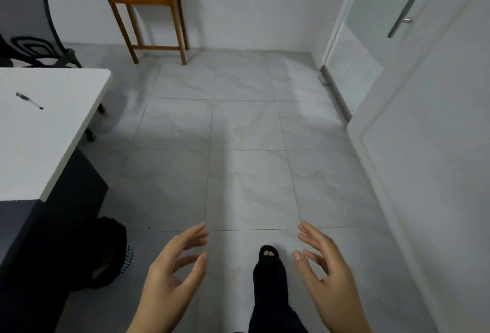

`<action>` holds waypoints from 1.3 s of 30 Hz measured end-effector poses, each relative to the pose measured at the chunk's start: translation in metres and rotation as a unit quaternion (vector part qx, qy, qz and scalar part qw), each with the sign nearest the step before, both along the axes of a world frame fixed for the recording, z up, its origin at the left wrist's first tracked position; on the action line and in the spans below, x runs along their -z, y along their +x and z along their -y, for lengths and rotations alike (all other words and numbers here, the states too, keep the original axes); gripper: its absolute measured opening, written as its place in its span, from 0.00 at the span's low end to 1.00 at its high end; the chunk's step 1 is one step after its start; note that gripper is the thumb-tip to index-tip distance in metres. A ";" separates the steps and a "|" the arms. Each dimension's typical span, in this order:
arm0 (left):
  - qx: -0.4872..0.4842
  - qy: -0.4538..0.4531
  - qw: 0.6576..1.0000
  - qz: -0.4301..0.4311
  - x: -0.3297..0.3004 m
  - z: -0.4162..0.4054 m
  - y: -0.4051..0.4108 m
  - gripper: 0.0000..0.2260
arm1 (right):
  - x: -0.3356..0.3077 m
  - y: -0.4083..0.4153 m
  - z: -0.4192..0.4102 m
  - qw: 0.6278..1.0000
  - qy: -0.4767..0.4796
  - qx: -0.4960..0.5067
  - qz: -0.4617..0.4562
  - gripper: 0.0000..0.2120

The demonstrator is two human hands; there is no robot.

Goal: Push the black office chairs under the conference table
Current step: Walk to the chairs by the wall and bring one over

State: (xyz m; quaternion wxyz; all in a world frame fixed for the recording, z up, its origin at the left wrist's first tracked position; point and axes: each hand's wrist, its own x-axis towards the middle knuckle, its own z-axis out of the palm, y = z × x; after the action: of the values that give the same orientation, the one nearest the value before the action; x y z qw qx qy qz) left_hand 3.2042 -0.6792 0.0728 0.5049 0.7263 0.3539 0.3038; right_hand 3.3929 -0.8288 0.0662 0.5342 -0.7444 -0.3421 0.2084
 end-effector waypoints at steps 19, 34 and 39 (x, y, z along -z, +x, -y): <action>-0.205 -0.008 0.979 -0.004 0.008 -0.271 0.210 0.16 | -0.002 0.257 -0.364 0.982 -0.015 -0.190 0.000 0.18; -0.248 -0.003 0.968 -0.023 -0.012 -0.609 0.242 0.17 | -0.013 0.295 -0.717 0.974 0.007 -0.226 -0.014 0.19; -0.276 -0.011 0.961 -0.018 -0.001 -0.720 0.271 0.17 | -0.001 0.325 -0.835 0.971 0.013 -0.238 -0.013 0.21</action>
State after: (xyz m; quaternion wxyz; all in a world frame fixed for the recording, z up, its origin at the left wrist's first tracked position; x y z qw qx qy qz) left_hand 3.4756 0.0407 0.0734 0.4028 0.5999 0.5533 0.4144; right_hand 3.7181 0.0065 0.0667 0.4831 -0.6320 -0.5049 0.3350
